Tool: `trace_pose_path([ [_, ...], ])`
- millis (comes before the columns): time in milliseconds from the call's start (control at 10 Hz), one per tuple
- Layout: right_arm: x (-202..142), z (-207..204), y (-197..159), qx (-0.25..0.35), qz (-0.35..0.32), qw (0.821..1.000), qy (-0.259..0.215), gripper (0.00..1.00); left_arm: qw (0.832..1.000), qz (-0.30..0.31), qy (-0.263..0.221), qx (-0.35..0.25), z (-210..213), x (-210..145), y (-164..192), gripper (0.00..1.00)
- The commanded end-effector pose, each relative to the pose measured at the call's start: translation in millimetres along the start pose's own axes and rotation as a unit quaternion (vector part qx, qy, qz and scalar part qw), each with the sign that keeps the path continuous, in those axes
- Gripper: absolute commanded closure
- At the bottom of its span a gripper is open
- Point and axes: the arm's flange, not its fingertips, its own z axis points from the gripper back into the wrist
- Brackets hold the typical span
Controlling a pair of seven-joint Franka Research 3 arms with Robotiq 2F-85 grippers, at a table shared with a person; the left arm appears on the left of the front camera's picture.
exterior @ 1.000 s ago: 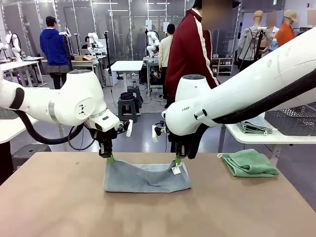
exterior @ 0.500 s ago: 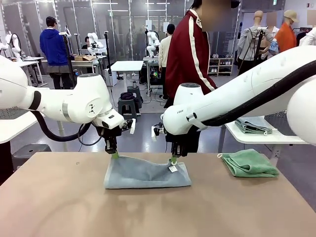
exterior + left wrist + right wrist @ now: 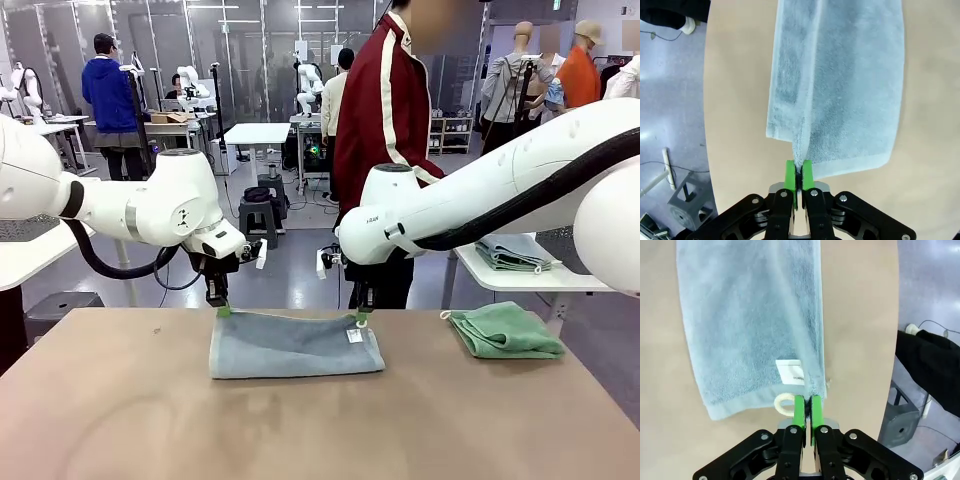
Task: Fold the towels and place them in the basket.
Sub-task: When a person lays out a Towel with hook on the table, fold it in half twice.
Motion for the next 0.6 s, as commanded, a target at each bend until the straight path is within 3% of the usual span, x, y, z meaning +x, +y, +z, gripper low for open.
trace_pose_path([
  [0, -10.2, 1.4, -8.4, 0.005, 0.000, 1.000, 0.016, 0.93, 1.000, 0.009, 0.016, 0.002, -3.2, 0.1, 8.3, 0.94],
  [500, -16.0, -4.9, -6.1, -0.002, -0.022, 0.999, 0.035, 0.93, 1.000, -0.007, 0.018, 0.000, -27.3, 4.4, 13.6, 0.94],
])
